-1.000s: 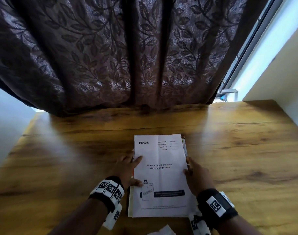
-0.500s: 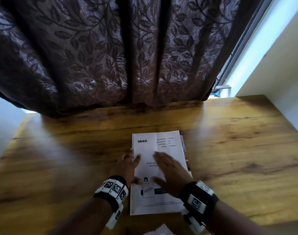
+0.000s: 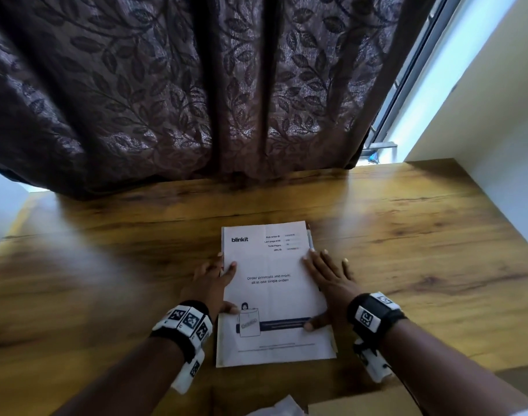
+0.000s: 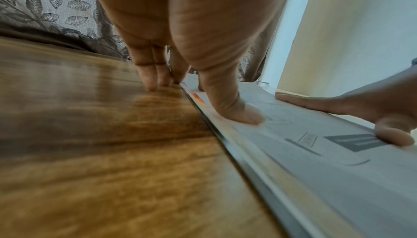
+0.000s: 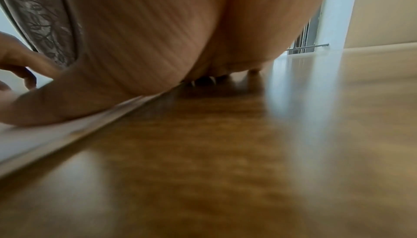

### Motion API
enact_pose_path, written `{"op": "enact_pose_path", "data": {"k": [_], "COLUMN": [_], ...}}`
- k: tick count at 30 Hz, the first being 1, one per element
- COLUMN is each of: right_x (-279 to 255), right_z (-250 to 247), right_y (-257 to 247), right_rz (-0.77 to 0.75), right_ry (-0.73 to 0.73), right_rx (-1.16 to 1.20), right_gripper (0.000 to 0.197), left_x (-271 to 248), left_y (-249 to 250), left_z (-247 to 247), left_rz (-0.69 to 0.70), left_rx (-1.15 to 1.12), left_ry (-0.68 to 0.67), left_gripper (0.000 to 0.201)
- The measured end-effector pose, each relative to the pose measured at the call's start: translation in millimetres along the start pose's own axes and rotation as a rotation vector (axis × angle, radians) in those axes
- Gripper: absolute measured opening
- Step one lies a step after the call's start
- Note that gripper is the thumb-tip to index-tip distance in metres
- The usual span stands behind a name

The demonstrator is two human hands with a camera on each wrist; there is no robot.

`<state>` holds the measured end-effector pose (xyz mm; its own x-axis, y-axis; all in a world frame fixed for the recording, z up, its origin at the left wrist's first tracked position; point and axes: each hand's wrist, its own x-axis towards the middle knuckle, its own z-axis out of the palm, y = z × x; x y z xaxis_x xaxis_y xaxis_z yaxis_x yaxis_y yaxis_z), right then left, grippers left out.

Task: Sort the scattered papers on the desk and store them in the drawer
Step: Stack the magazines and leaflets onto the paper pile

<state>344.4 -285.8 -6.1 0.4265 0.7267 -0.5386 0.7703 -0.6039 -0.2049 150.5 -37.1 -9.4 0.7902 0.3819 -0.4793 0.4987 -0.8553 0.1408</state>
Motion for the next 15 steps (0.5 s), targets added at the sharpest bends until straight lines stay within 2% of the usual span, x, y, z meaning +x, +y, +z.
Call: {"op": "enact_pose_path", "data": {"k": [6, 8, 12, 15], "right_x": [2, 2, -5, -18], "right_z": [1, -1, -5, -8], "right_y": [1, 0, -7, -28], "right_rz": [-0.031, -0.032, -0.009, -0.050], "right_ry": [0.009, 0.004, 0.008, 0.084], "right_rx": [0.039, 0.043, 0.049, -0.011], "right_gripper": [0.153, 0.153, 0.153, 0.153], "left_x": [-5, -14, -50, -89], "left_y": [-6, -6, -18, -57], "left_z": [-5, -1, 15, 43], "left_rz": [0.047, 0.036, -0.026, -0.255], "left_rx": [0.054, 0.026, -0.213, -0.449], "left_ry": [-0.092, -0.068, 0.126, 0.341], "left_gripper": [0.139, 0.139, 0.121, 0.103]}}
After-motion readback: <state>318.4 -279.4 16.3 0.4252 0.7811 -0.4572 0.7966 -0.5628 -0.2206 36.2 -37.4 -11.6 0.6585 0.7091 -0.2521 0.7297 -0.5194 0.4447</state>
